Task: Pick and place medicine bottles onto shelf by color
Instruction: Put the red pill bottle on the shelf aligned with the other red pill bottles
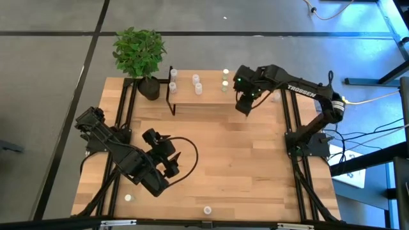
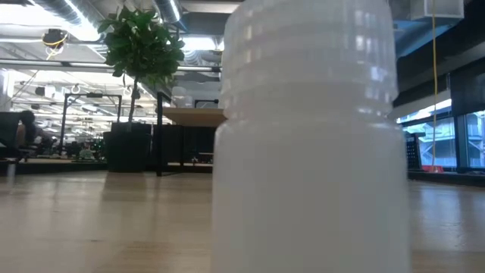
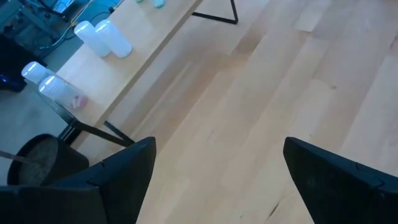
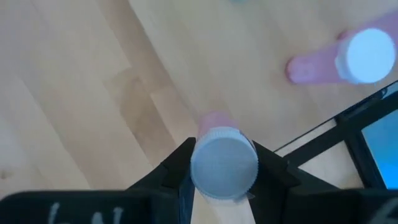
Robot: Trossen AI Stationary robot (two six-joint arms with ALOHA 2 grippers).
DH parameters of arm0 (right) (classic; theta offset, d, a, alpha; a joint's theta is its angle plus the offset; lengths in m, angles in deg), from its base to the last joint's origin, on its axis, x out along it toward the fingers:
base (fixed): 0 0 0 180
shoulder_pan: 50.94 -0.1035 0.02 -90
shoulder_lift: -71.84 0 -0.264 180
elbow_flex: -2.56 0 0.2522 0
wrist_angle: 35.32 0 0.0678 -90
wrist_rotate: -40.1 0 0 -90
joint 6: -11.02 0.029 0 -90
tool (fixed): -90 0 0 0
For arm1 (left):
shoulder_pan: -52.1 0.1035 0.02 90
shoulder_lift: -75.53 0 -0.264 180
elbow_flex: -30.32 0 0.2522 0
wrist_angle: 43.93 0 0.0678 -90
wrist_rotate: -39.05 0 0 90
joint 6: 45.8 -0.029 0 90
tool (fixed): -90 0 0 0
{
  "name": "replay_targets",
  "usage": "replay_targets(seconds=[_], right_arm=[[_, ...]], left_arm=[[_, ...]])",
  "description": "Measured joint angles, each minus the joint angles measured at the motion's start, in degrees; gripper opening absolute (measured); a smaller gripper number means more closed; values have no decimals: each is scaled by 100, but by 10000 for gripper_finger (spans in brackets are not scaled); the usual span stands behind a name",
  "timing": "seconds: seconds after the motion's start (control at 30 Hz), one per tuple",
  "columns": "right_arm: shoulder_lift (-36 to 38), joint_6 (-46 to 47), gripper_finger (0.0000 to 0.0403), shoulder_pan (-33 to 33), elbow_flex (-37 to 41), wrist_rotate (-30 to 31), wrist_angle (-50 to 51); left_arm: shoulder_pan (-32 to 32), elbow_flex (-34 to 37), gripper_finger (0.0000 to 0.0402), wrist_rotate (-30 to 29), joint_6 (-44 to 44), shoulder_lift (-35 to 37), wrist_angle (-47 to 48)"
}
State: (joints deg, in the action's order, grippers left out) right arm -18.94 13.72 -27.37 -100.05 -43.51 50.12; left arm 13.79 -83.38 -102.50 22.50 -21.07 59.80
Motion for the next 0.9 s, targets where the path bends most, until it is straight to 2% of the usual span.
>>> replay_targets(seconds=[0.2, 0.7, 0.9], right_arm=[[351, 3, 115, -27, 277, -5, -606], [354, 7, 115, 148, 191, 5, -699], [186, 5, 115, 253, 213, 5, -596]], left_arm=[[17, 0, 347, 0, -134, 0, 2], [33, 2, 347, -7, -128, -2, -16], [31, 2, 347, -510, 54, -2, -21]])
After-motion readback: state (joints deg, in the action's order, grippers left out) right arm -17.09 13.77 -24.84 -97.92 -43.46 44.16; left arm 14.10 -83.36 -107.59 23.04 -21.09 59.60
